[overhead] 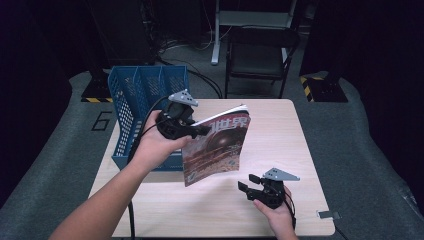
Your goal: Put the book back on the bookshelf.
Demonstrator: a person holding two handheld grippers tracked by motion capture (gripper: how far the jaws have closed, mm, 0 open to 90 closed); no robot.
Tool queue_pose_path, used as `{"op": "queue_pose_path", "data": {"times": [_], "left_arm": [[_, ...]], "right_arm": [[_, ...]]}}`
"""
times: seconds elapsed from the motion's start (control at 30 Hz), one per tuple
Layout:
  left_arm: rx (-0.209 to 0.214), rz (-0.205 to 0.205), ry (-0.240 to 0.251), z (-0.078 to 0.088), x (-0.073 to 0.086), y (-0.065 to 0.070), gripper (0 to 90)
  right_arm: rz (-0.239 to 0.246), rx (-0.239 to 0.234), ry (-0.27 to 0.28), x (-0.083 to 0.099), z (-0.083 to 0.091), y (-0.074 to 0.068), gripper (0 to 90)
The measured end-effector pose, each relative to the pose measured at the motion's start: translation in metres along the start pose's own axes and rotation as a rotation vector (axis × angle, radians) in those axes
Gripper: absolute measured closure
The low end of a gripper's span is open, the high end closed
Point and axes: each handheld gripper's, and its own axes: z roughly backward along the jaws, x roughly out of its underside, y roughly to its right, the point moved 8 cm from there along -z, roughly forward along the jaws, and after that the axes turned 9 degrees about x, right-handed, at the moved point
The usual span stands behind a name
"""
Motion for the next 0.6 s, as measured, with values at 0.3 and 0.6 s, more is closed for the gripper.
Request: {"op": "queue_pose_path", "data": {"times": [0.3,0.6], "left_arm": [[-0.009,0.010,0.017,0.010,-0.005,-0.002,84.1],[-0.017,0.017,0.030,0.020,-0.007,-0.005,84.1]], "right_arm": [[0.002,0.005,-0.002,0.001,-0.001,0.001,41.6],[-0.002,0.013,-0.005,0.001,-0.001,0.001,41.6]]}}
